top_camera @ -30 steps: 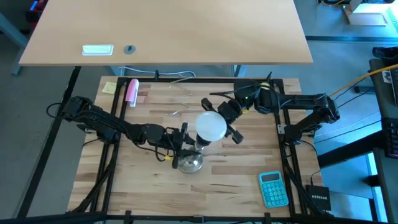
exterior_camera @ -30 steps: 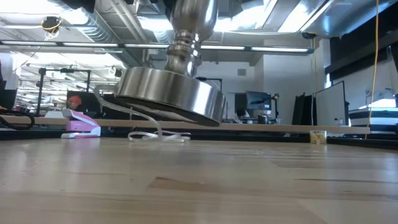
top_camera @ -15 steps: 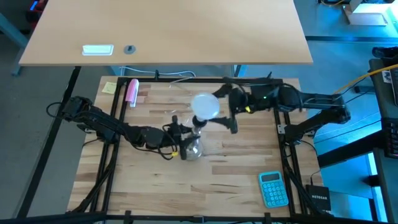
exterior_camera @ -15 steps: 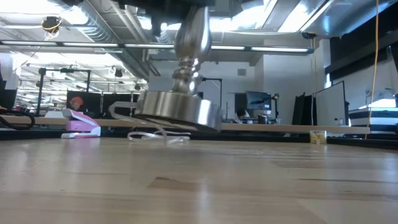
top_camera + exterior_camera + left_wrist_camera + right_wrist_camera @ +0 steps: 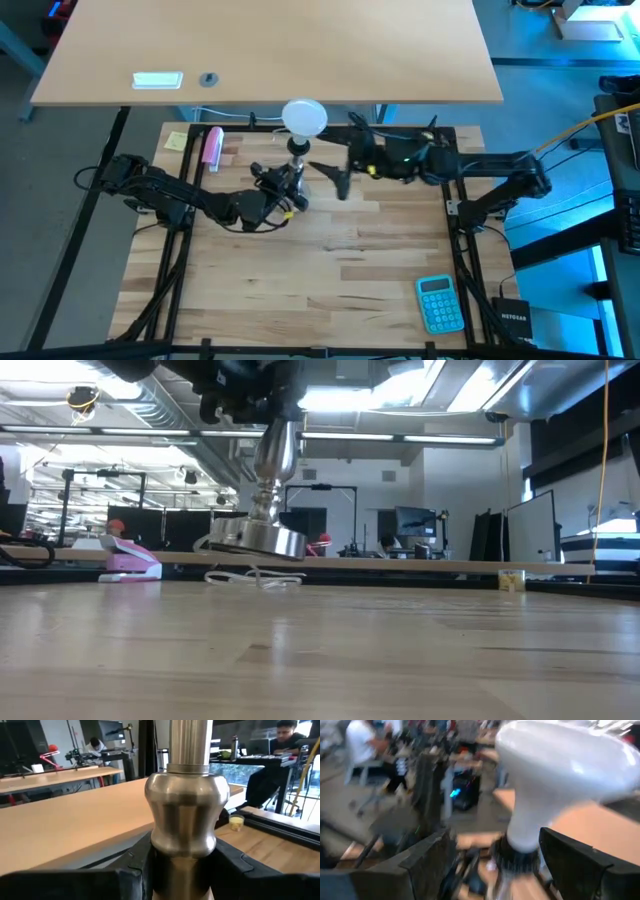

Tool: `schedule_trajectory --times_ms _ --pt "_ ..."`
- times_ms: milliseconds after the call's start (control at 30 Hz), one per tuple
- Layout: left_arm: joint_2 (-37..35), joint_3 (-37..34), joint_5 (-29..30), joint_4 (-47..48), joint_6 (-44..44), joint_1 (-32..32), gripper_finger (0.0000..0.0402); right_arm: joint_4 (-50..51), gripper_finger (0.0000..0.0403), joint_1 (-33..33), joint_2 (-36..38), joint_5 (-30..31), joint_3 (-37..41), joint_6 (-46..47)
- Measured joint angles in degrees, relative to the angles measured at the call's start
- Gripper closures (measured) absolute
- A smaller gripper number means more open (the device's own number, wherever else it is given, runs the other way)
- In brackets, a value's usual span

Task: Screw lightbulb
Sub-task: Remove the lightbulb from the desk lamp

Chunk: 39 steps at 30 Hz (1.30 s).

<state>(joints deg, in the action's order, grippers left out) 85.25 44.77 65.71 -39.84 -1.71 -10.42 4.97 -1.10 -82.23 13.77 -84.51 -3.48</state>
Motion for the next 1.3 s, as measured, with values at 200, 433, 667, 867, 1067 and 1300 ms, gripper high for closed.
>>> schedule_trajectory --times_ms 200,433,667,867,1067,1300 --pt "0.0 0.0 -0.3 -0.2 -0.3 -1.2 0.0280 -11.9 0.0095 0.0 -6.8 7.4 0.0 -2.9" --pt "0.0 0.0 -0.4 -0.4 -1.7 -2.8 0.0280 -16.0 0.0095 0.0 -8.1 9.7 0.0 -3.0" --pt "0.0 0.0 -0.4 -0.3 -1.4 -3.5 0.0280 -15.6 0.0161 0.0 -8.0 9.1 0.0 -2.8" --pt "0.1 0.0 -0.5 0.2 -2.4 -3.8 0.0280 -13.3 0.0253 -0.1 -7.3 1.5 0.0 -0.6" --pt "-0.1 0.0 -8.3 -0.4 -1.9 -4.8 0.0280 -9.1 0.0253 0.0 -5.0 -10.4 0.0 0.4" --pt "-0.7 0.0 -40.9 -1.9 -2.4 -4.1 0.0280 -4.7 0.0253 2.0 -2.2 -39.5 -0.1 0.1"
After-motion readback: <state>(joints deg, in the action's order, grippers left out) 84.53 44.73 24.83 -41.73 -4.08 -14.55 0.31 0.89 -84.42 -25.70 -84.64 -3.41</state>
